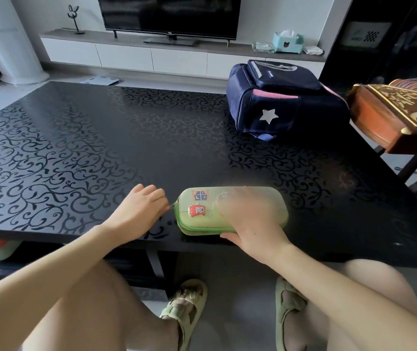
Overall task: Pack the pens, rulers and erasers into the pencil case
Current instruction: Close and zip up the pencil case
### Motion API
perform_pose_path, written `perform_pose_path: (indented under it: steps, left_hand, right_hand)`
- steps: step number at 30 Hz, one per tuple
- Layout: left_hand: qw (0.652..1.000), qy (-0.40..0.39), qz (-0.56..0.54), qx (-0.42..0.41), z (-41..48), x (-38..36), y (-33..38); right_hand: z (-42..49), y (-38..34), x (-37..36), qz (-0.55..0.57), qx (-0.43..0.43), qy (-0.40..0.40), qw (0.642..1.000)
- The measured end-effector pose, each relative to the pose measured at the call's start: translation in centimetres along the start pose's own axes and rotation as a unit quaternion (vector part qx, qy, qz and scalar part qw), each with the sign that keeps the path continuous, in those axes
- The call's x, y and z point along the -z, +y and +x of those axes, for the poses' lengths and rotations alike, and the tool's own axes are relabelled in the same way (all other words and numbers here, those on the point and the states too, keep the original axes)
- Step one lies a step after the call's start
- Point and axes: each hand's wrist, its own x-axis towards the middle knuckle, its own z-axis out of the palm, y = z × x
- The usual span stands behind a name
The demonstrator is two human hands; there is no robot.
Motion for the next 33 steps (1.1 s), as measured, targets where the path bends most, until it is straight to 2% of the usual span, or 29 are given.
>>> perform_pose_path:
  steps: [3,8,10,12,14,17,20,21,22,24,26,27,30,33]
  left_hand:
    - [1.0,0.009,0.016,0.0,-1.7,1.3,2.8]
    - [0.988,0.006,-0.103,0.114,-2.3,2.6,9.7]
    - [0.969,0.001,-0.155,0.191,-1.5,2.6,12.6]
    - [0.938,-0.045,-0.209,0.273,-0.4,2.6,14.8]
    - [0.908,-0.076,-0.266,0.315,0.5,3.2,15.7]
    - [0.904,-0.059,-0.289,0.31,1.3,5.4,13.8]
    - [0.927,0.022,-0.246,0.281,2.2,7.9,10.3]
    - [0.936,0.022,-0.241,0.255,2.6,8.3,9.1]
    - [0.948,-0.013,-0.226,0.225,3.3,8.5,8.3]
    - [0.956,-0.181,-0.171,0.158,4.7,8.0,6.9]
    - [0.932,-0.333,-0.103,0.099,6.5,7.4,6.6]
    - [0.919,-0.377,-0.087,0.079,7.1,7.0,6.6]
    - [0.902,-0.424,-0.066,0.052,8.4,6.0,6.8]
    - [0.915,-0.401,-0.029,0.034,9.0,5.4,6.7]
  right_hand:
    - [0.1,-0.2,0.1,-0.01,-0.01,-0.008,1.0]
    - [0.0,-1.1,0.5,-0.008,-0.033,-0.019,0.999]
    - [-0.1,-1.4,0.7,0.006,-0.047,-0.032,0.998]
    - [0.0,-1.6,0.9,0.03,-0.057,-0.047,0.997]
    - [-0.2,-1.5,1.2,0.057,-0.059,-0.037,0.996]
    - [-1.4,-1.7,2.2,0.14,-0.087,0.03,0.986]
    - [-3.3,-3.8,2.8,0.216,-0.173,0.224,0.934]
    - [-3.4,-4.7,2.9,0.232,-0.207,0.24,0.92]
    - [-3.2,-5.6,2.8,0.238,-0.235,0.217,0.917]
    - [-2.2,-7.4,2.3,0.222,-0.278,0.144,0.923]
    - [-0.9,-9.0,2.2,0.217,-0.306,0.098,0.922]
    - [-0.4,-9.7,2.0,0.224,-0.321,0.092,0.916]
    - [0.5,-10.8,1.5,0.26,-0.361,0.082,0.892]
    - [0.4,-10.4,1.4,0.275,-0.335,0.102,0.895]
